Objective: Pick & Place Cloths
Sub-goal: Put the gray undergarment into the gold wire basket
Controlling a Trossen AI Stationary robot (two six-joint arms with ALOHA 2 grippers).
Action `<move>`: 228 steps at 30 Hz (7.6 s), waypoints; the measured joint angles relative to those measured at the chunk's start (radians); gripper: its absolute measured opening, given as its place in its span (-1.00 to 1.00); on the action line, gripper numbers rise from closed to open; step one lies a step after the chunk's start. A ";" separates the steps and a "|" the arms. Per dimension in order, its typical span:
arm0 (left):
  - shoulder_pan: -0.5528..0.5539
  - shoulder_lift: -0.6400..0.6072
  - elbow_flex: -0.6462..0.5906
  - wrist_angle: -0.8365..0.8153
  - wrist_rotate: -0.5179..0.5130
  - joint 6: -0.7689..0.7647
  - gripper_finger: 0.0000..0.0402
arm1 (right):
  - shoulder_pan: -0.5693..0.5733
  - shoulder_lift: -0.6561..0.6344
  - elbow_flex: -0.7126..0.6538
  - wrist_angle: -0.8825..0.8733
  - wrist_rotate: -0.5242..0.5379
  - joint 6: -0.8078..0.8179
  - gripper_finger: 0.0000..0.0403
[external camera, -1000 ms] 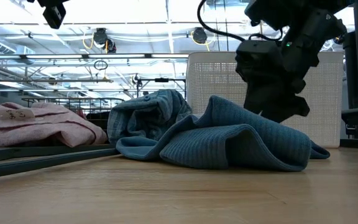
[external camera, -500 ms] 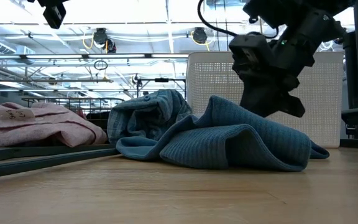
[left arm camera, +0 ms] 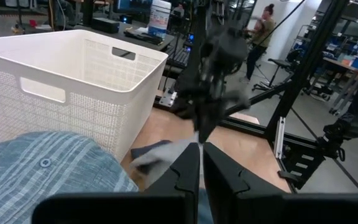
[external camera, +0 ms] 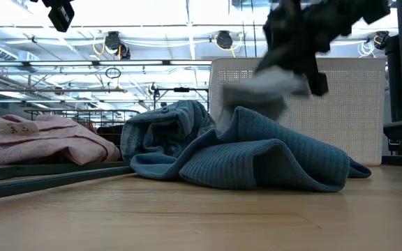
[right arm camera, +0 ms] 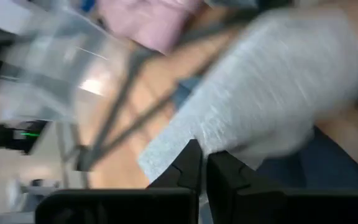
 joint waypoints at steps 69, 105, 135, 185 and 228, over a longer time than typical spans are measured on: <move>0.000 0.957 0.360 0.896 0.189 -0.863 0.51 | -0.146 -0.276 0.002 0.859 -0.474 -0.781 -1.00; 0.112 0.965 0.367 0.976 0.195 -1.041 0.52 | -0.179 -0.180 0.002 0.923 -0.442 -0.928 -1.00; 0.173 0.964 0.367 0.998 0.289 -1.014 0.50 | -0.138 -0.090 0.002 0.702 -0.451 -0.749 -1.00; 0.211 0.970 0.525 0.579 0.442 -0.794 -0.96 | -0.059 -0.073 0.001 0.655 -0.525 -0.528 -0.45; -0.248 0.606 0.525 0.626 0.454 0.931 -0.97 | -0.061 -0.074 0.001 0.473 -0.522 -0.777 -0.35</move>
